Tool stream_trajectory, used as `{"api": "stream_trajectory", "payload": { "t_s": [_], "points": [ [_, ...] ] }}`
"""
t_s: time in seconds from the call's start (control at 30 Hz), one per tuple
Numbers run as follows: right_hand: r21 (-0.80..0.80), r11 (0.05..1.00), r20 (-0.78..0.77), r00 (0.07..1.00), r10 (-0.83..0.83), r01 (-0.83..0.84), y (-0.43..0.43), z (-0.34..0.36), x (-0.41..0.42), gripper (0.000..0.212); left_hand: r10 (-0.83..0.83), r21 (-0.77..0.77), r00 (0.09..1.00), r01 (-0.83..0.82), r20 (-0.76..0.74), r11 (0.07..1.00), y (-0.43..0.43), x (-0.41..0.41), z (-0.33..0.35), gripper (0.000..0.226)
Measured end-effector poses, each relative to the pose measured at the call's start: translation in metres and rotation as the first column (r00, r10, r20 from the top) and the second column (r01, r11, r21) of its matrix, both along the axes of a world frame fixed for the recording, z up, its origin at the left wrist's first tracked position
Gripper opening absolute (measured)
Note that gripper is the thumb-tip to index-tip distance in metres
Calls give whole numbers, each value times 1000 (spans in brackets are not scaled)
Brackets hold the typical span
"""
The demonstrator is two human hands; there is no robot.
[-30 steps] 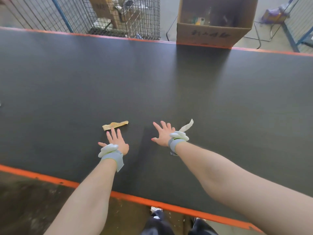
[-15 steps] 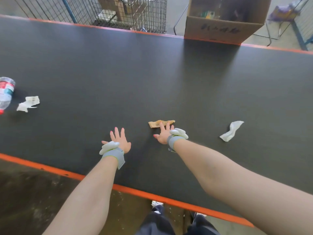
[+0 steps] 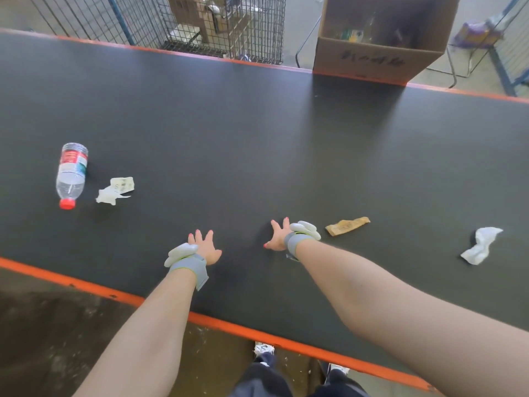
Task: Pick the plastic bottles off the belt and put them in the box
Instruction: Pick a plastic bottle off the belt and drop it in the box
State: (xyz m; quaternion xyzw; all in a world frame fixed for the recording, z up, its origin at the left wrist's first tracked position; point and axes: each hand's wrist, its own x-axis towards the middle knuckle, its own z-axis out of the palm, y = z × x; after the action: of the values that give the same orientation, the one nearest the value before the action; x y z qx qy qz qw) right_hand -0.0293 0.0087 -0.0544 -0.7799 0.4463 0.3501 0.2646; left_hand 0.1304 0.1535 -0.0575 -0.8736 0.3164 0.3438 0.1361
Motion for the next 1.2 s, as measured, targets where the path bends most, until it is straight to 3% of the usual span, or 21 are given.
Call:
{"api": "stream_trajectory", "payload": {
  "t_s": [0.1,0.23,0.4,0.57,0.63,0.77,0.93,1.1,1.2],
  "points": [
    [-53,998,39,999,22,-20,0,-4,5,81,85,-141,992,-98,-96,985,-2,5,7,64],
    [-98,993,141,987,80,-66,0,4,32,79,150,-257,988,-139,24,956,-3,21,21,57],
    [-130,986,217,968,129,-102,1,14,58,75,221,-294,952,-153,212,943,2,43,31,65],
    [-120,984,221,962,158,-135,-4,21,63,73,215,-189,937,-166,277,968,-2,53,31,83],
    [-106,986,213,965,150,-130,-8,18,62,74,244,-218,932,-189,268,958,-7,52,22,82],
    [-87,993,264,959,103,-83,-18,14,55,73,345,-309,927,-288,148,906,-30,48,11,85],
    [-69,998,285,958,34,-15,-48,11,40,73,482,-304,875,-469,-36,829,-74,36,-1,90],
    [-73,995,273,961,-39,61,-85,11,20,75,553,-427,752,-658,-357,620,-139,15,18,95],
    [-82,989,276,956,-100,127,-120,18,10,74,455,-413,572,-816,-683,405,-204,3,44,97]
  ]
}}
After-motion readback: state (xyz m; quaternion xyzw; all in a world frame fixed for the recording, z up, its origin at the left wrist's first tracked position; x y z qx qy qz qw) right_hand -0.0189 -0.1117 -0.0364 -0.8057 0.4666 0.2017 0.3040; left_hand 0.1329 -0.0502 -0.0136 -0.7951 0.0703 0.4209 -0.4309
